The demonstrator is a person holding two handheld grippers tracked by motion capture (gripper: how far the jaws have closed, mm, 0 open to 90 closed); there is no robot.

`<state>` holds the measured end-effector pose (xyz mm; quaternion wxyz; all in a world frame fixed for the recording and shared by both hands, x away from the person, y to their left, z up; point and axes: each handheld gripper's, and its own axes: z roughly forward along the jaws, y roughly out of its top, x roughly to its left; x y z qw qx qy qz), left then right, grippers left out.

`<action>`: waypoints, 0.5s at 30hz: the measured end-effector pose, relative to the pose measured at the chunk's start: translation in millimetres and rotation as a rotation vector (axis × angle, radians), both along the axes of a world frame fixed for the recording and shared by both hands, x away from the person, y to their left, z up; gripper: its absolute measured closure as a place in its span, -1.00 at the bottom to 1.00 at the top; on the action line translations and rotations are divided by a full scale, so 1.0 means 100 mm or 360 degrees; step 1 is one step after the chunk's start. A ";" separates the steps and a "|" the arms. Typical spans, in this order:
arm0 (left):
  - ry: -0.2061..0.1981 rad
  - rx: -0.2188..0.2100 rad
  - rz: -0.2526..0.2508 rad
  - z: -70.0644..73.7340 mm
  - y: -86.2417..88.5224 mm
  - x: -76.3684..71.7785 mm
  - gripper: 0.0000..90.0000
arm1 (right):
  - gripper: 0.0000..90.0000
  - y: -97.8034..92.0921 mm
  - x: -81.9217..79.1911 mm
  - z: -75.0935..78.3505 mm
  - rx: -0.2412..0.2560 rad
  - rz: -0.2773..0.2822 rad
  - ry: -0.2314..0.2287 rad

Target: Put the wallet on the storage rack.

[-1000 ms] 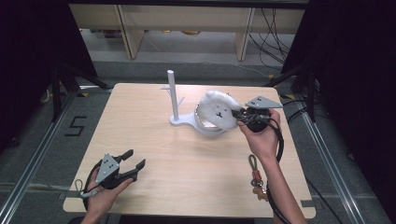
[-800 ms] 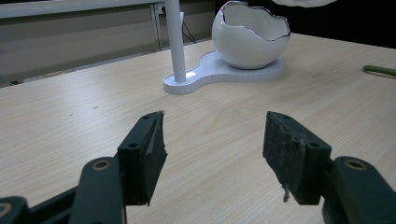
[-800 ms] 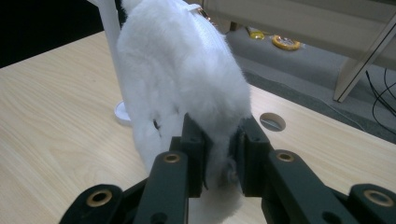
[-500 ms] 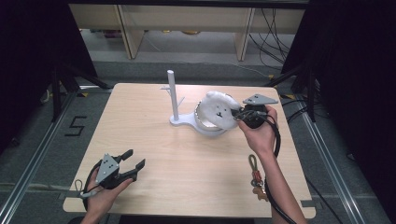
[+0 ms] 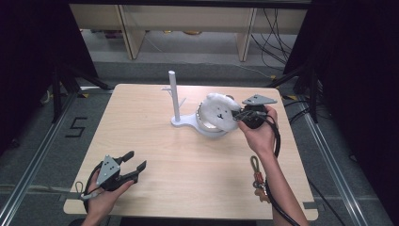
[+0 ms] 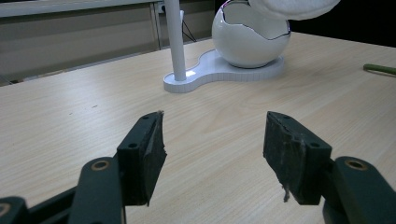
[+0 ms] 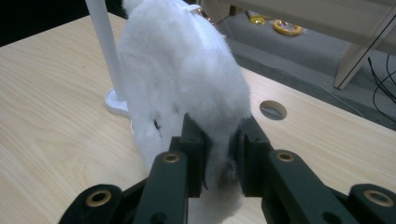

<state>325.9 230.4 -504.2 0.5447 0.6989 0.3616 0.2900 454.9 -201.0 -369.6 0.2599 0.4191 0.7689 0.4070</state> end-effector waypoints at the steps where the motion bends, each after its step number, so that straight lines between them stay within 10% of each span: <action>1: 0.0000 0.0001 0.0000 0.00 0.00 0.00 -0.16 | 0.70 0.01 0.01 -0.02 -0.0008 -0.0003 -0.0037; 15: 0.0008 0.0002 -0.0009 -0.02 0.00 0.00 -0.16 | 0.69 0.08 0.12 -0.09 -0.0108 0.0026 0.0053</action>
